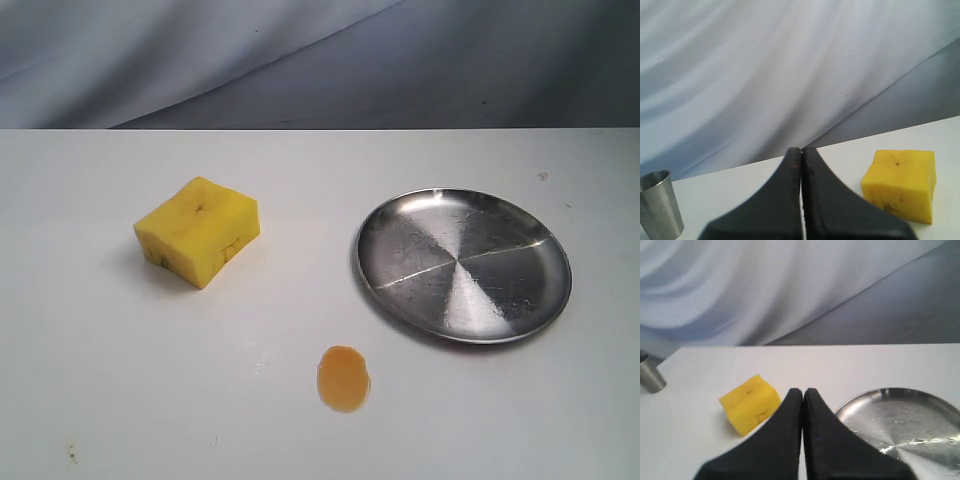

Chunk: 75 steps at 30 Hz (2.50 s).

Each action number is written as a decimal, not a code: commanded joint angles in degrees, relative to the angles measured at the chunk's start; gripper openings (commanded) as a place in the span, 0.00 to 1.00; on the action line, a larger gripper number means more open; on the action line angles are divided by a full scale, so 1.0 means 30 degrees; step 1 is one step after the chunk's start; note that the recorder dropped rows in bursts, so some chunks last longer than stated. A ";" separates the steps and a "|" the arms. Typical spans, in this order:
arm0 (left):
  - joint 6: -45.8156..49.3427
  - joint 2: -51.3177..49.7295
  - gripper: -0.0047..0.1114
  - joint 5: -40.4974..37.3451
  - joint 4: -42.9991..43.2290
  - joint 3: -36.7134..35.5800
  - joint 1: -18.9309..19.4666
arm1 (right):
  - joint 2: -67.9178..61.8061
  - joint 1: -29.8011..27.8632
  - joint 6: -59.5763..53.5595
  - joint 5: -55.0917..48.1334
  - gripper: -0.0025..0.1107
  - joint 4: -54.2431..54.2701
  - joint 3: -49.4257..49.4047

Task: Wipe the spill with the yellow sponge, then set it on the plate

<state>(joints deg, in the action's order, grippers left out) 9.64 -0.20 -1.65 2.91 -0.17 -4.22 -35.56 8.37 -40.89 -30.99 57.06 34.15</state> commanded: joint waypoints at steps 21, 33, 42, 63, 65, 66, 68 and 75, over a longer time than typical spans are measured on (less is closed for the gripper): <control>-0.0175 0.0065 0.04 0.0104 -0.0163 0.0057 0.0083 | -2.3929 1.1470 0.0985 -0.1239 0.02 -0.9248 1.6415; -0.0175 0.0065 0.04 0.0104 -0.0163 0.0057 0.0083 | -3.1121 1.2562 1.2517 -0.2399 0.77 -1.2398 2.5251; -0.0175 0.0065 0.04 0.0104 -0.0163 0.0057 0.0083 | -3.5569 1.2301 1.8425 -0.2271 0.77 -1.2962 2.8564; -0.0175 0.0065 0.04 0.0104 -0.0163 0.0057 0.0083 | -2.9993 1.3748 1.8169 -0.4683 0.02 -1.9923 2.2356; -0.0175 0.0065 0.04 0.0104 -0.0163 0.0057 0.0083 | -2.7964 1.3895 1.7593 -0.3510 0.02 -1.9857 1.9935; -0.0175 0.0065 0.04 0.0104 -0.0163 0.0057 0.0083 | -2.6949 1.3976 1.7336 -0.3151 0.02 -1.9857 1.8657; -0.0175 0.0065 0.04 0.0104 -0.0163 0.0057 0.0083 | -2.5177 1.4112 1.6568 -0.2880 0.02 -1.9857 1.6496; -0.0175 0.0065 0.04 0.0104 -0.0163 0.0057 0.0083 | -1.9334 1.4112 1.5281 -0.2815 0.02 -1.9857 0.9236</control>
<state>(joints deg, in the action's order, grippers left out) 9.64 -0.20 -1.65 2.91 -0.17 -4.22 -99.01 50.64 6.53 -40.32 -1.81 68.91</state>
